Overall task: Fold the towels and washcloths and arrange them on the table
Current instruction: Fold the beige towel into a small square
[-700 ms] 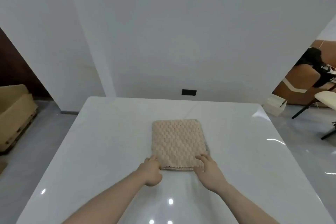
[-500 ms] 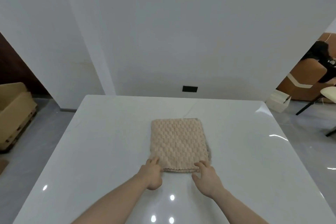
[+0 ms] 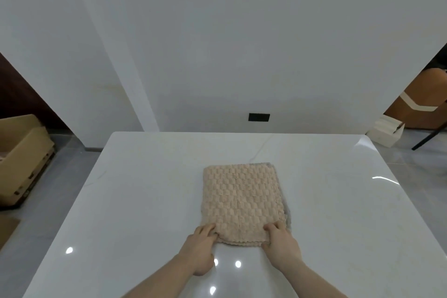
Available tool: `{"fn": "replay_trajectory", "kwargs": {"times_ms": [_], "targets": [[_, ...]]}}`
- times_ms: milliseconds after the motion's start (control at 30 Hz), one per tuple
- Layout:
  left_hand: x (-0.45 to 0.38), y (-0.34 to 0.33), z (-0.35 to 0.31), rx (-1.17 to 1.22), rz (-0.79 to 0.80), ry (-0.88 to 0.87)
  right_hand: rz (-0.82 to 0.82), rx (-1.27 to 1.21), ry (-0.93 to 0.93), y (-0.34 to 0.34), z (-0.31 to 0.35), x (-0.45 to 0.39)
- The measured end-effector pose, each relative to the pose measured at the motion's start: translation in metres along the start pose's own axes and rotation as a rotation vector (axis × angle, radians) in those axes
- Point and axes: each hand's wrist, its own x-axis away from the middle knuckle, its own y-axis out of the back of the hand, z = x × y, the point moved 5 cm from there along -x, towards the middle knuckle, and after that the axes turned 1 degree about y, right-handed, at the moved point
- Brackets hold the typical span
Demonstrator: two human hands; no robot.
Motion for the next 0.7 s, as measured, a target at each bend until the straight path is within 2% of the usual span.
{"fn": "replay_trajectory", "kwargs": {"times_ms": [300, 500, 700], "targets": [[-0.004, 0.029, 0.011, 0.198, -0.393, -0.061, -0.16, 0.033, 0.067, 0.01, 0.003, -0.011], [-0.002, 0.068, 0.008, 0.263, -0.483, -0.028, -0.309, -0.009, 0.141, 0.037, 0.003, -0.002], [0.007, 0.118, 0.005, 0.295, -0.683, -0.085, -0.446, -0.164, 0.125, 0.091, 0.025, 0.012]]}}
